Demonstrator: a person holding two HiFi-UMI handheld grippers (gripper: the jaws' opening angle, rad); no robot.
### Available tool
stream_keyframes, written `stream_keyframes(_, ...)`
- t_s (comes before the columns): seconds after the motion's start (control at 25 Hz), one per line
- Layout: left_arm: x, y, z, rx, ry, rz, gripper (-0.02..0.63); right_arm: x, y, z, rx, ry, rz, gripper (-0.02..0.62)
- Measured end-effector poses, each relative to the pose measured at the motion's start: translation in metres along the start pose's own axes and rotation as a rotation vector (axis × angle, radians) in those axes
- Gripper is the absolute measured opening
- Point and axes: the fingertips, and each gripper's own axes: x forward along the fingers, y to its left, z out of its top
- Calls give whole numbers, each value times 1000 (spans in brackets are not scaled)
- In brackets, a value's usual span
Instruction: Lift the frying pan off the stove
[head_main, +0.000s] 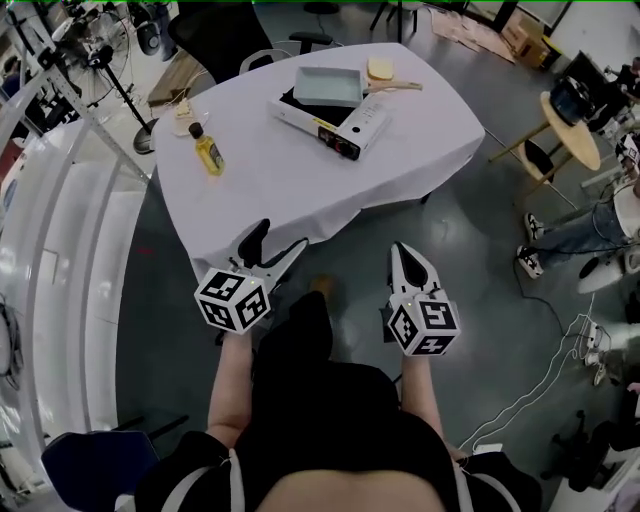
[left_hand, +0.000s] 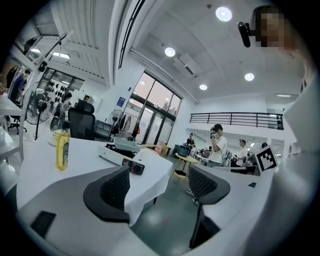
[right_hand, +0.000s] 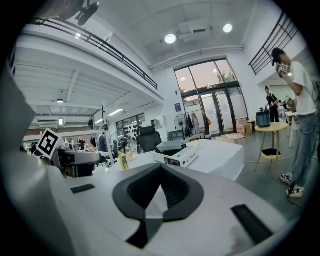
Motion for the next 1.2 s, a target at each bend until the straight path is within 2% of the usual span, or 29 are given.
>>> stream_keyframes(0.32, 75, 36, 46, 12, -15, -24, 377, 77, -30, 50, -18, -27, -11, 3)
stream_keyframes(0.6, 137, 74, 81, 16, -25, -32, 377, 142, -57, 78, -23, -27, -28, 3)
stream_keyframes(0.96, 207, 116, 104, 12, -17, -38, 377, 218, -89, 102, -18, -31, -37, 3)
stream_keyframes(1.2, 243, 133, 111, 6, -6, -56, 377, 248, -110, 104, -1, -29, -64, 3)
